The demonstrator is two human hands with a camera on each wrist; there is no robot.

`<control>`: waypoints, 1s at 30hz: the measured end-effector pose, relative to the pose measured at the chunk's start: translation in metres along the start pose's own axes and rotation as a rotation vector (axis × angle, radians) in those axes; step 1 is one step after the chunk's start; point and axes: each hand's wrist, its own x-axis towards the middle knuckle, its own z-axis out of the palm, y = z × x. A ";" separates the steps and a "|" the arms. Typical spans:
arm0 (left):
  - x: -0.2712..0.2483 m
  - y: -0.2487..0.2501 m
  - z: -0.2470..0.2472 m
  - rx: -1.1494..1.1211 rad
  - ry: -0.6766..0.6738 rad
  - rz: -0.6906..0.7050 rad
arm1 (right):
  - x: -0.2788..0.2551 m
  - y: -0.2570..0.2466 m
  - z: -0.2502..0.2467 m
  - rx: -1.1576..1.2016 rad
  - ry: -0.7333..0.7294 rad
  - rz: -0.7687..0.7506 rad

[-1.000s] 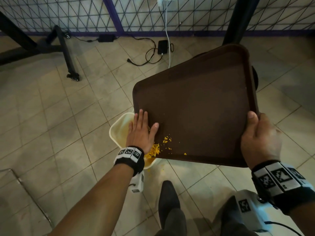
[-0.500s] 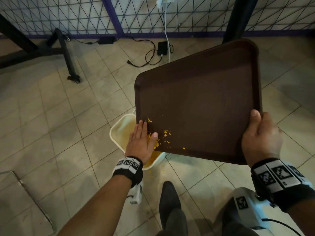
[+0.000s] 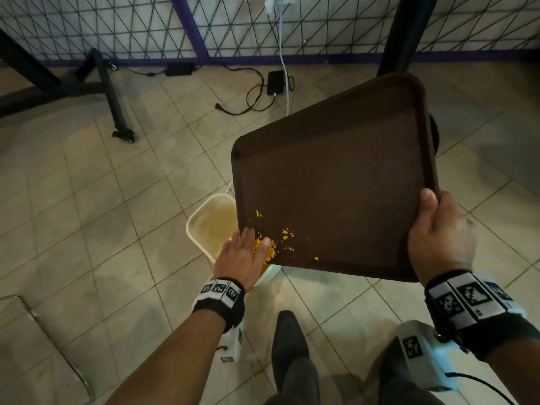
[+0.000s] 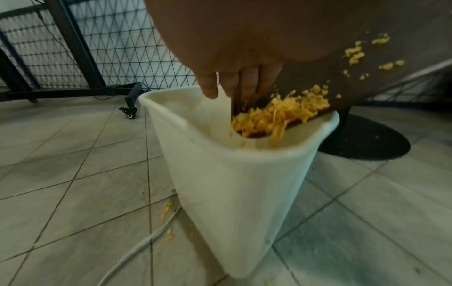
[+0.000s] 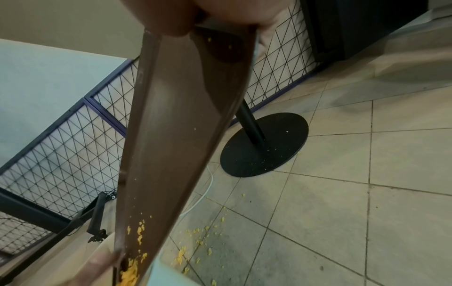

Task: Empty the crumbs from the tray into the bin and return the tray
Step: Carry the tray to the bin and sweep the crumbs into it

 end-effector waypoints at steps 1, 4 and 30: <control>0.002 0.004 -0.007 -0.035 0.055 -0.005 | 0.000 0.002 0.000 -0.005 -0.001 0.001; 0.014 0.025 -0.024 -0.086 0.131 0.014 | -0.001 0.004 0.001 -0.015 0.001 -0.006; -0.034 0.023 0.029 0.068 -0.070 0.050 | 0.003 -0.003 -0.006 0.045 0.003 0.034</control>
